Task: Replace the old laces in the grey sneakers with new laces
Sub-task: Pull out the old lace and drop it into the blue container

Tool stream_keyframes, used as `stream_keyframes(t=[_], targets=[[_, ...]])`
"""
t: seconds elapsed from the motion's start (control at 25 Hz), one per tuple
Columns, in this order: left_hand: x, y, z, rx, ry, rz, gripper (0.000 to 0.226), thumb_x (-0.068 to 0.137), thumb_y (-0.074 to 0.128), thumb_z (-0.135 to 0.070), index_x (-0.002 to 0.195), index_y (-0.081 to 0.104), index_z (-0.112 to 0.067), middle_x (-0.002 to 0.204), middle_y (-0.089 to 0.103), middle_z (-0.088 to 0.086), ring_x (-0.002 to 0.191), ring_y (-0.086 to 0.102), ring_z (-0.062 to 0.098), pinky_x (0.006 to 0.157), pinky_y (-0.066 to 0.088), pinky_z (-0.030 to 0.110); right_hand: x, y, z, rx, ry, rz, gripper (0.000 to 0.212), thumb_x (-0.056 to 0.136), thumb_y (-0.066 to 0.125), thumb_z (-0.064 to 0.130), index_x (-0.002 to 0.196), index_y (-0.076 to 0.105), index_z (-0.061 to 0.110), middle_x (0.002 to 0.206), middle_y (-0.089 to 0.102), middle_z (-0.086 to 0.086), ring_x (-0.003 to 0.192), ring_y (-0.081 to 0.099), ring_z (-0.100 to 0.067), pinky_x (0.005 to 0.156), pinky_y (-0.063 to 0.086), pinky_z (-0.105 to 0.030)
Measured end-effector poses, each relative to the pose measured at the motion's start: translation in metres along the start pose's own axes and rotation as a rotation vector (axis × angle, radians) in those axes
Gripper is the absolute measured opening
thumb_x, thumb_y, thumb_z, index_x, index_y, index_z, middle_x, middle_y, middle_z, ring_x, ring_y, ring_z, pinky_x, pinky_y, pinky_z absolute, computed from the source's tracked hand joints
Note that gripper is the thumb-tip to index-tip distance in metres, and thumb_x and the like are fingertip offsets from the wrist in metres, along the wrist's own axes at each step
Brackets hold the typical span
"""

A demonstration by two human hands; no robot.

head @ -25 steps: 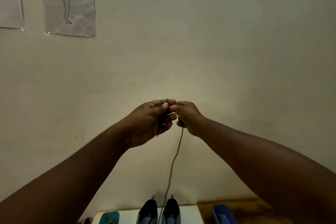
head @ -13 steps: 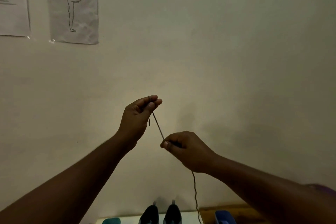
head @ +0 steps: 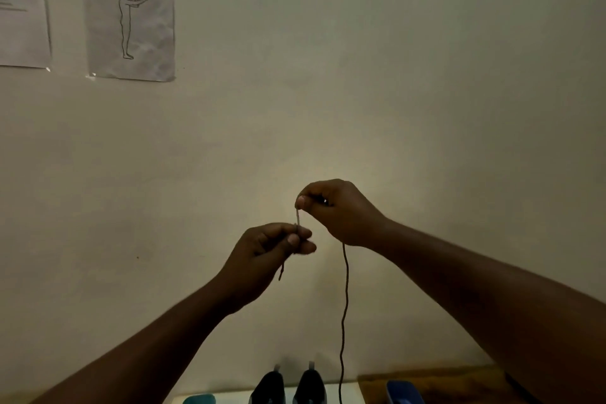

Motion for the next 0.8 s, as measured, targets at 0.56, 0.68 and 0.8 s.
stream_keyframes(t=[0.56,0.68,0.8], targets=[[-0.004,-0.021,0.015,0.279,0.155,-0.095,0.02,0.1,0.059,-0.014,0.112,0.075,-0.014,0.1,0.079,-0.009,0.096,0.072,0.003,0.087,0.054,0.018,-0.014,0.002,0.038,-0.342,-0.167,0.112,0.019,0.103,0.055,0.032,0.095,0.07,0.027,0.081,0.066,0.011,0.07,0.06,-0.006,0.062,0.05,-0.03],[-0.006,-0.011,0.008,0.062,0.015,-0.117,0.019,0.101,0.056,-0.014,0.107,0.073,-0.012,0.094,0.079,0.003,0.095,0.073,0.012,0.09,0.053,0.023,-0.004,0.007,0.024,-0.236,-0.156,0.064,0.017,0.101,0.059,0.038,0.099,0.074,0.029,0.087,0.071,0.012,0.078,0.064,-0.005,0.068,0.055,-0.032],[-0.001,-0.016,0.004,-0.34,-0.066,-0.249,0.027,0.094,0.058,-0.024,0.113,0.07,-0.008,0.104,0.077,0.013,0.109,0.071,0.025,0.101,0.05,0.037,-0.015,0.03,0.008,-0.124,-0.068,0.041,0.02,0.101,0.059,0.041,0.101,0.074,0.028,0.088,0.073,0.009,0.078,0.067,-0.006,0.074,0.06,-0.042]])
Point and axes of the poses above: each hand's wrist, its own x-axis towards the middle knuckle, its own y-axis out of the palm, z = x × y, the point moved 2 cm from there along x, towards the middle knuckle
